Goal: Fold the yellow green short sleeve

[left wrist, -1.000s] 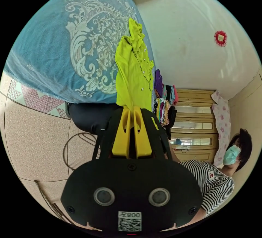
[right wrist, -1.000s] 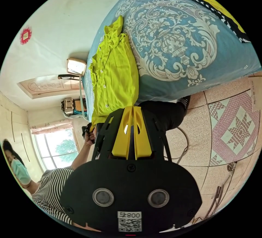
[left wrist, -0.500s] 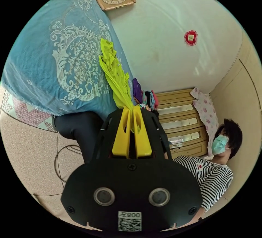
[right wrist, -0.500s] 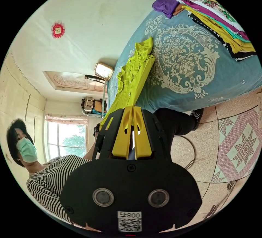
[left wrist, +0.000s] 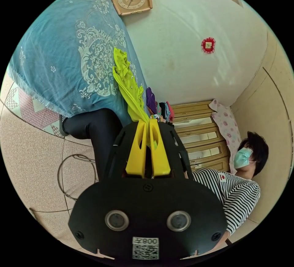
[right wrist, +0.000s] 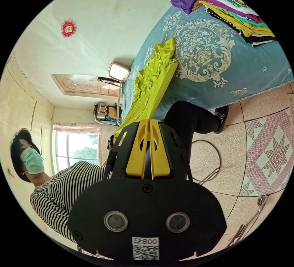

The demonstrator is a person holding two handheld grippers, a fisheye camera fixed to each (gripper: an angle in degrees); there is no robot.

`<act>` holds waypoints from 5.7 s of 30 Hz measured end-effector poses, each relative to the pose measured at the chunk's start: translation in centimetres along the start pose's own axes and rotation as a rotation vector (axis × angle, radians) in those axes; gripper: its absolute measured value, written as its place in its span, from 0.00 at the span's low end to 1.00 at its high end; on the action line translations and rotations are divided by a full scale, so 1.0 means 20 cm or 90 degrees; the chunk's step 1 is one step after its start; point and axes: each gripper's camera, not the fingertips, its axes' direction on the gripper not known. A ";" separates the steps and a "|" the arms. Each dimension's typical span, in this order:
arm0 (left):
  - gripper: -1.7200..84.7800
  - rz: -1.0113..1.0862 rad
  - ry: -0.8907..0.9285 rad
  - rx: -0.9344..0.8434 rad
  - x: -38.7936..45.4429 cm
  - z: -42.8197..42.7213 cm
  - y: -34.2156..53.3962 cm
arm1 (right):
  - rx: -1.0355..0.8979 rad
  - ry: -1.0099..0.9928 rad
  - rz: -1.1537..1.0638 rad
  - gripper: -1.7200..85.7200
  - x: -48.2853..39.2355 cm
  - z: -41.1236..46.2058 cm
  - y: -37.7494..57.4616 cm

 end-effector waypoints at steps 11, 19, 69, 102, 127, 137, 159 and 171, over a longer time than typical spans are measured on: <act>0.04 -0.001 0.038 0.030 0.01 -0.12 0.11 | 0.000 -0.014 -0.016 0.02 0.02 -0.06 0.19; 0.04 0.002 0.045 0.036 -0.03 -0.13 0.11 | 0.000 -0.020 -0.030 0.02 0.06 -0.09 0.24; 0.04 0.002 -0.061 -0.015 -1.25 1.66 -2.29 | 0.022 -0.020 0.009 0.02 0.74 0.66 -2.02; 0.10 -0.099 -0.128 0.074 -2.50 2.88 -3.22 | 0.018 0.008 0.084 0.03 1.02 1.51 -3.42; 0.02 0.233 -0.416 -0.389 -2.27 4.77 -3.23 | -0.259 0.484 -0.342 0.02 -0.12 2.76 -3.54; 0.02 0.199 -0.427 -0.267 -2.22 4.93 -3.44 | -0.159 0.508 -0.364 0.02 -0.39 2.79 -3.80; 0.03 0.266 -0.539 -0.179 -1.97 4.75 -3.10 | -0.120 0.496 -0.336 0.02 -0.48 2.58 -3.48; 0.02 0.282 -0.586 -0.244 -1.92 5.07 -3.08 | -0.116 0.552 -0.300 0.03 -0.44 2.63 -3.55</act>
